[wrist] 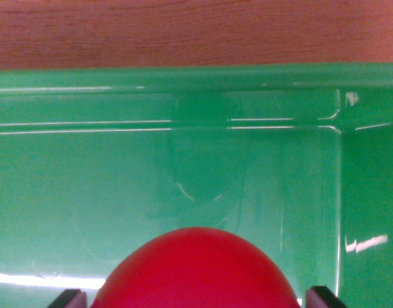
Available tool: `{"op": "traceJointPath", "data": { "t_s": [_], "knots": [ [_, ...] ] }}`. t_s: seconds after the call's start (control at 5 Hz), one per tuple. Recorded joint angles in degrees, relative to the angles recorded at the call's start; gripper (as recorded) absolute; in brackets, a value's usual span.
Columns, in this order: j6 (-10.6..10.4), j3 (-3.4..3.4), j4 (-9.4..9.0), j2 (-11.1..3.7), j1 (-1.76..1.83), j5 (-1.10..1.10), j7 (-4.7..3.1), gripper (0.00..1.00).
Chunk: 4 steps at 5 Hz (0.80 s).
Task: Pick fruit
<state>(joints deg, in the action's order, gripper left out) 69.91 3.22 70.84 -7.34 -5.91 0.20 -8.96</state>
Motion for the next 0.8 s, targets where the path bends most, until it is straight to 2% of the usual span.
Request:
{"op": "traceJointPath", "data": {
  "t_s": [0.2, 0.4, 0.6, 0.8],
  "knots": [
    [2.72, 0.01, 1.93, 0.79, 0.02, -0.05, 0.03, 1.00],
    [2.72, 0.01, 1.93, 0.79, 0.02, -0.05, 0.03, 1.00],
    [5.40, 0.03, 3.84, 1.57, 0.04, -0.11, 0.06, 1.00],
    [5.40, 0.03, 3.84, 1.57, 0.04, -0.11, 0.06, 1.00]
  ]
}}
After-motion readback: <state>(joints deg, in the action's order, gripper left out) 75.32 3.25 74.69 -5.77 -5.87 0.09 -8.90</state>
